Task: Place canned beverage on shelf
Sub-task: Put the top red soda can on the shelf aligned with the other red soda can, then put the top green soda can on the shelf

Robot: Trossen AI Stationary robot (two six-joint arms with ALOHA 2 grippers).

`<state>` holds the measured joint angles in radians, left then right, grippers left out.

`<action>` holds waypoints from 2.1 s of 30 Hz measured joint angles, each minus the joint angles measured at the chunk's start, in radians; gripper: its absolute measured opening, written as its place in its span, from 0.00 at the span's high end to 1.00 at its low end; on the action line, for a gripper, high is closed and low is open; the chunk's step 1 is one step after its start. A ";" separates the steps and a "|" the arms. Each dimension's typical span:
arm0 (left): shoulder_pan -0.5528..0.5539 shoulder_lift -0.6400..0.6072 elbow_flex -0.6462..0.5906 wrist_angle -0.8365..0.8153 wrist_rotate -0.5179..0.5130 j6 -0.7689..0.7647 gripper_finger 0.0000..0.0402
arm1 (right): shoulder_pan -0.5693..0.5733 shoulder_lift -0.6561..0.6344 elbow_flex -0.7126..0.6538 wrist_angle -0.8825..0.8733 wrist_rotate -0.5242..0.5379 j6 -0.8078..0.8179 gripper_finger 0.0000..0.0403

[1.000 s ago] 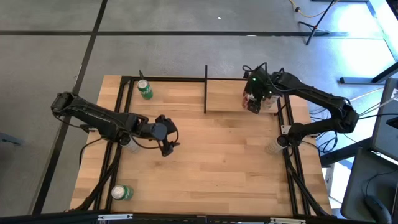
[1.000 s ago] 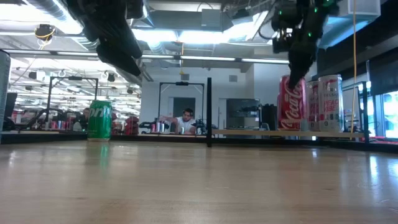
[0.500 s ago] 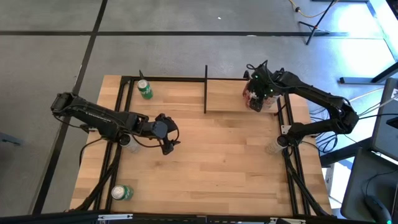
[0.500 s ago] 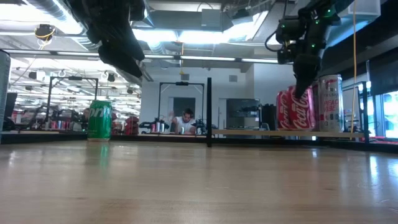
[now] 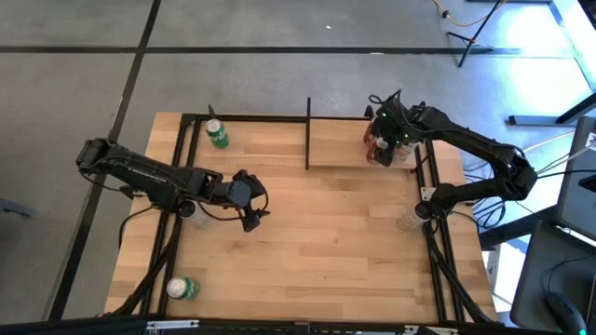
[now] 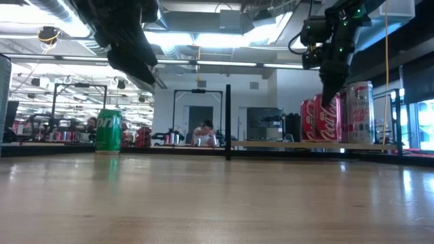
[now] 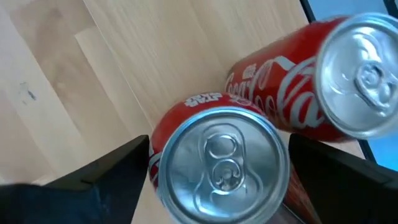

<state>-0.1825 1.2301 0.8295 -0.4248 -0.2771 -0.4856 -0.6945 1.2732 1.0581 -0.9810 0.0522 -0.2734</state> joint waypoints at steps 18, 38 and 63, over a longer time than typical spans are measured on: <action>0.038 0.001 0.087 -0.062 0.176 -0.019 0.17 | 0.038 -0.093 0.355 -0.146 -0.388 0.210 0.07; 0.787 0.032 0.575 -0.696 -0.098 -0.140 0.17 | 0.203 -0.169 0.127 0.152 -0.377 0.085 0.07; 1.188 0.439 0.573 -0.846 0.046 -0.027 0.17 | 0.204 -0.169 0.050 0.179 -0.378 0.063 0.07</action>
<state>1.0052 1.6693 1.4021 -1.2708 -0.2309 -0.5127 -0.4908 1.1046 1.1084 -0.8019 -0.3260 -0.2102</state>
